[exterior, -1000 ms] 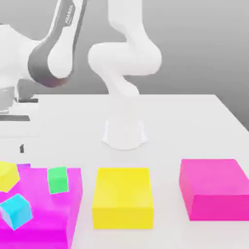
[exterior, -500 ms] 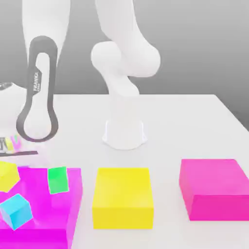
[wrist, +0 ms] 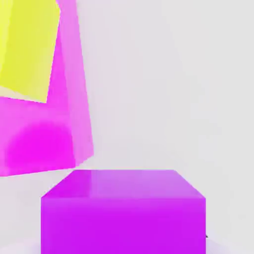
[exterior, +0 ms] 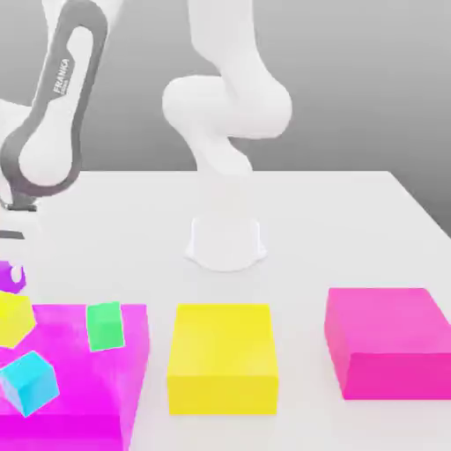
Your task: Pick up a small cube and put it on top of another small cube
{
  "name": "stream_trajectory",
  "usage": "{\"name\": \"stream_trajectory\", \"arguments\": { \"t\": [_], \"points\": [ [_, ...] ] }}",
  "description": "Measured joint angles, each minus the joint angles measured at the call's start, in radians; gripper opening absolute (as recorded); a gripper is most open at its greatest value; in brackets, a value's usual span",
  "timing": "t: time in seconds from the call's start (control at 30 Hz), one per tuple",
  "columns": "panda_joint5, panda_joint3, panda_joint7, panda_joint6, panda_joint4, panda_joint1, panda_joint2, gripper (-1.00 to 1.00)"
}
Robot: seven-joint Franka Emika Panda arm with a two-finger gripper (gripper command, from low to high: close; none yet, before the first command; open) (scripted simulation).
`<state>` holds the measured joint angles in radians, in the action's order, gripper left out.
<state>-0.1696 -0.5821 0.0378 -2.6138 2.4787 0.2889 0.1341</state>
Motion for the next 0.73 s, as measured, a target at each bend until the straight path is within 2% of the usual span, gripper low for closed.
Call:
{"name": "stream_trajectory", "arguments": {
  "t": [0.17,0.4,0.47,0.57,0.6,0.73],
  "points": [
    [0.031,0.014,-0.233,0.133,-0.135,-0.079,-0.009,-1.00],
    [0.081,0.089,-0.459,0.293,-0.272,-0.218,-0.027,-1.00],
    [0.092,0.121,-0.446,0.299,-0.267,-0.269,-0.024,-1.00],
    [0.043,0.145,-0.401,0.209,-0.241,-0.267,0.053,-1.00],
    [0.028,0.150,-0.390,0.182,-0.234,-0.263,0.076,1.00],
    [0.028,0.150,-0.390,0.182,-0.234,-0.263,0.076,1.00]
  ]
}}
